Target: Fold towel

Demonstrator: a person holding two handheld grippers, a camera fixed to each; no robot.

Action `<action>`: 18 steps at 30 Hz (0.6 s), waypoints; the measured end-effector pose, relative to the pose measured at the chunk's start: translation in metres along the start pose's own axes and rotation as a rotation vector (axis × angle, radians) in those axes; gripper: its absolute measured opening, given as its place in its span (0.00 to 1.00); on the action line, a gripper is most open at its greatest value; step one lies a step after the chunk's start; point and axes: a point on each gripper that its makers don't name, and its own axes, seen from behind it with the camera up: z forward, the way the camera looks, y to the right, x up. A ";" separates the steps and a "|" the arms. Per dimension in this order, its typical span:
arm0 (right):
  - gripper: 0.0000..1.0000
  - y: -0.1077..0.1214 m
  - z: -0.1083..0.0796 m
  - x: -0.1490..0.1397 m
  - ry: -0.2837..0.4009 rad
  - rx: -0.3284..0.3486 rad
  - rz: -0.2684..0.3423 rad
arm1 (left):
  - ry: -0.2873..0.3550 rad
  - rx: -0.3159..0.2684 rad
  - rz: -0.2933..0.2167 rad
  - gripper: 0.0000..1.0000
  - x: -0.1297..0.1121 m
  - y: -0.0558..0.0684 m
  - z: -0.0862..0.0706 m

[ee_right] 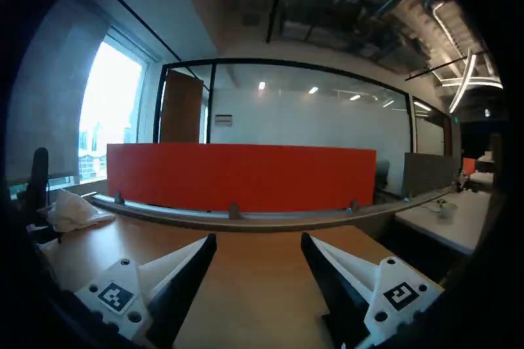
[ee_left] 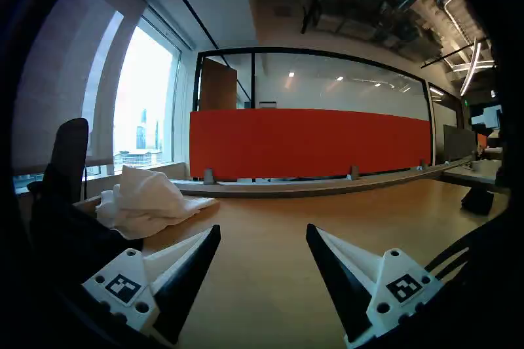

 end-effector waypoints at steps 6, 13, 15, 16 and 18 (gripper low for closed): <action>1.00 0.003 0.003 0.002 0.014 0.002 -0.004 | 0.000 0.000 0.001 0.97 -0.001 0.000 0.000; 1.00 0.008 0.005 -0.013 0.017 0.006 0.027 | 0.000 0.000 0.000 0.97 0.000 0.001 0.000; 1.00 0.009 0.006 -0.019 0.018 0.007 0.027 | 0.000 0.000 0.000 0.97 -0.001 0.001 0.000; 1.00 0.009 0.005 -0.022 0.019 0.008 0.026 | 0.000 0.000 0.000 0.97 -0.001 0.001 0.000; 1.00 0.010 0.005 -0.030 0.021 0.010 0.027 | 0.000 0.000 0.000 0.97 -0.001 0.001 0.000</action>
